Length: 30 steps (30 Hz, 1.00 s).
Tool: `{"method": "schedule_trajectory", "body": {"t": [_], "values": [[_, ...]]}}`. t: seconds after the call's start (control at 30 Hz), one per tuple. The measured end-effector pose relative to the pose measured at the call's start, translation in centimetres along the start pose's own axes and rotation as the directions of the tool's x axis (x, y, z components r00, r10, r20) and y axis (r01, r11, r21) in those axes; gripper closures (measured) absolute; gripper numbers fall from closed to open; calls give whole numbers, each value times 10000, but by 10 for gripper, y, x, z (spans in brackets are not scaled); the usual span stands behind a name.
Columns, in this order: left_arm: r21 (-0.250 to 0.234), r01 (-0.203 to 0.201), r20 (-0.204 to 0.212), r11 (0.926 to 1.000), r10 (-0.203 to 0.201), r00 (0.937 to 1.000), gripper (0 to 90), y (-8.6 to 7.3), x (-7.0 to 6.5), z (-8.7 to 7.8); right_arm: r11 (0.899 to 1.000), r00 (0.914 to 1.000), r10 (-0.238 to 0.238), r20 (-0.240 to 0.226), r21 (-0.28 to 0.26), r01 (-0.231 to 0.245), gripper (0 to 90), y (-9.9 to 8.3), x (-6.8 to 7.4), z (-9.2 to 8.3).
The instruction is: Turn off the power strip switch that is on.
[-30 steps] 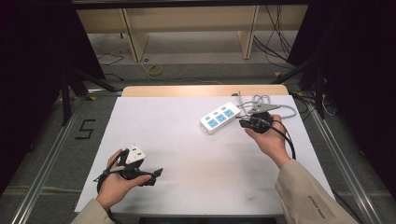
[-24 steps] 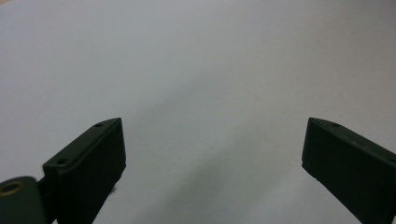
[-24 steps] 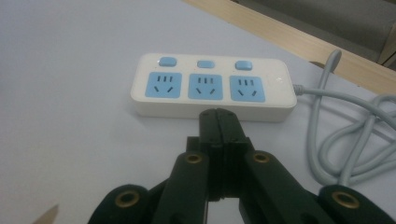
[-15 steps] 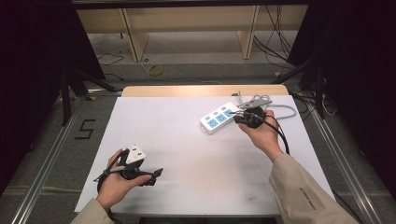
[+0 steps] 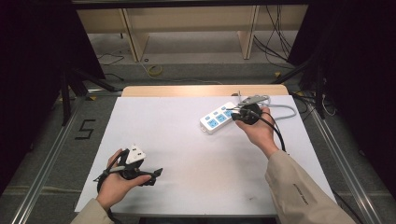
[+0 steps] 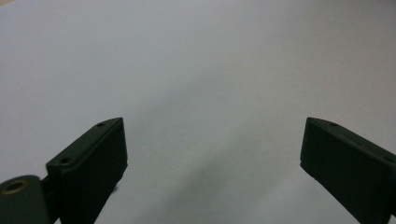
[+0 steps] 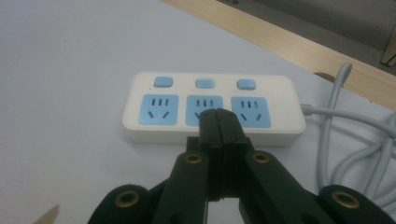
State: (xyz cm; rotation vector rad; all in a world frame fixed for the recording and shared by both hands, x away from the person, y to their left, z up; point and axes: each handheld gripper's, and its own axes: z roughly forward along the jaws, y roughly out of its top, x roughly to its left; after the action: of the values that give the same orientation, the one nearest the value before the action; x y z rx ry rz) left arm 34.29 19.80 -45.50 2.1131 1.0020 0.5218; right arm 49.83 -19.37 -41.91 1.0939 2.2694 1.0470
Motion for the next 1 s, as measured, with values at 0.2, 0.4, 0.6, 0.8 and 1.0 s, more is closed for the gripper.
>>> {"method": "schedule_trajectory", "body": {"t": [0.2, 0.4, 0.6, 0.8, 1.0], "values": [[-2, -7, -8, 10000, 7, 10000, 71, 0, 0, 0, 9999, 10000, -17, 67, 134, 16, 900, 0, -1, 6], [6, -15, -9, 10000, 15, 10000, 71, 0, 0, 0, 9998, 10000, -35, 81, 183, 33, 900, 5, -1, 10], [2, -2, -4, 10000, 2, 10000, 71, 0, 0, 0, 9998, 10000, -63, 57, 181, 62, 900, 11, 0, 14], [20, -16, -11, 10000, 16, 10000, 72, 0, 0, 0, 9998, 9999, -5, 109, 179, 3, 900, 14, -3, 17], [30, -28, -16, 10000, 28, 10000, 74, 0, 0, 0, 9998, 9999, 23, 108, 178, -25, 900, 18, -4, 21]]}}
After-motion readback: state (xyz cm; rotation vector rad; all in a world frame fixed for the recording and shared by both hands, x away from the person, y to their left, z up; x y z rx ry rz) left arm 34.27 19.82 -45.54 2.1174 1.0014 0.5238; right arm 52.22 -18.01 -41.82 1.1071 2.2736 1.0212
